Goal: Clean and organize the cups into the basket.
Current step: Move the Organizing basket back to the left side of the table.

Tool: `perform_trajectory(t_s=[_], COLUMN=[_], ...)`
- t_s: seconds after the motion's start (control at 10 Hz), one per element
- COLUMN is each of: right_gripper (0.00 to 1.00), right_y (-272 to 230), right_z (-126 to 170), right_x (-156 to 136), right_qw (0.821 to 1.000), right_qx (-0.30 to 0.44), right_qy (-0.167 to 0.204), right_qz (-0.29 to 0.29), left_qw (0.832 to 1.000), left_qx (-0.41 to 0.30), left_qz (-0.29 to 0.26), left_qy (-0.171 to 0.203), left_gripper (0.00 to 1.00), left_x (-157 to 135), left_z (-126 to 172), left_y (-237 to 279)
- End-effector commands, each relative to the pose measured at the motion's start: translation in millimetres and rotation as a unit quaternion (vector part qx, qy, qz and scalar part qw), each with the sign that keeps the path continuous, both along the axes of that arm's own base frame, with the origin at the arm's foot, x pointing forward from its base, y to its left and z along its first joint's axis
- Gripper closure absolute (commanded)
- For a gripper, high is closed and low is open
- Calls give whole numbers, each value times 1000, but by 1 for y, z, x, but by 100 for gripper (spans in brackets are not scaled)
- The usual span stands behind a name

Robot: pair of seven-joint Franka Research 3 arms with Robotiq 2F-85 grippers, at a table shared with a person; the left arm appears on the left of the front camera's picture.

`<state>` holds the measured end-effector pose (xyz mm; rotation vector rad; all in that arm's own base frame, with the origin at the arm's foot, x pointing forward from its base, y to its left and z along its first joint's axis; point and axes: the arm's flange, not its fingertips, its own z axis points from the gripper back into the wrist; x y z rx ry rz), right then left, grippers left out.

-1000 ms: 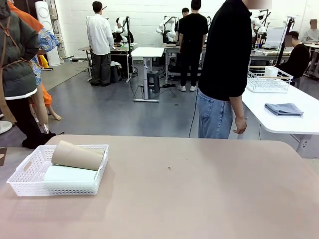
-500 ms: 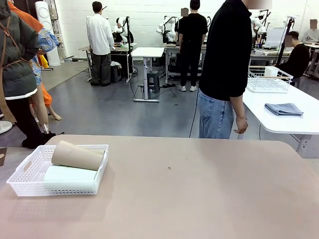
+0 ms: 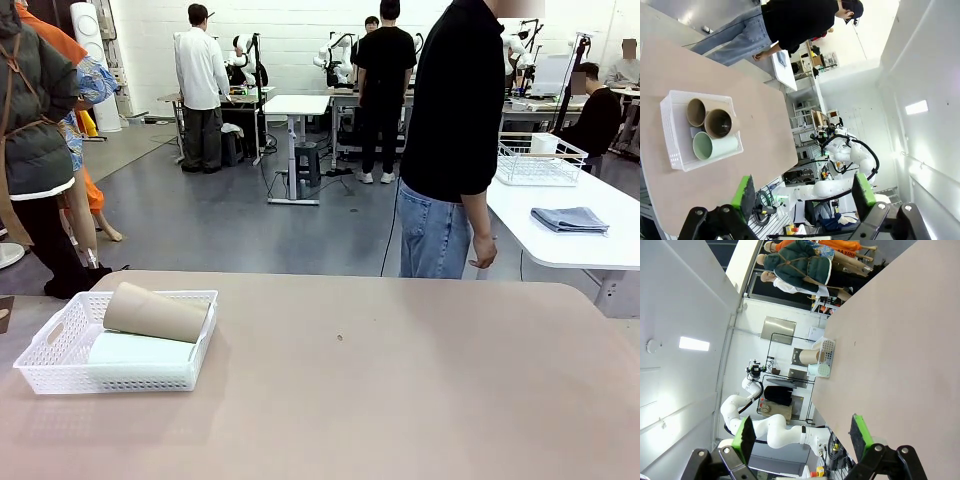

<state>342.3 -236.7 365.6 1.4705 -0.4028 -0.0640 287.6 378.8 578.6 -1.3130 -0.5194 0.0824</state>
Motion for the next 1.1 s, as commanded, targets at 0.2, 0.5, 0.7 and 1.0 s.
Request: perform_trajectory(t_s=[0.2, 0.5, 0.7, 1.0], right_gripper=[0, 0, 0, 0], right_y=[1, 1, 1, 1], right_z=[2, 2, 2, 2], right_x=[0, 0, 0, 0], right_qw=[1000, 1000, 1000, 1000], right_qx=[-1, -1, -1, -1], right_qy=[7, 7, 7, 7], right_qz=[4, 4, 4, 4], left_qw=[1000, 1000, 1000, 1000], left_qx=[-1, -1, -1, -1], left_qz=[-2, -2, -2, -2], left_qy=[2, 2, 2, 2], left_gripper=[0, 0, 0, 0], left_x=[-2, -2, -2, -2], left_z=[0, 0, 0, 0], left_y=[1, 1, 1, 1])
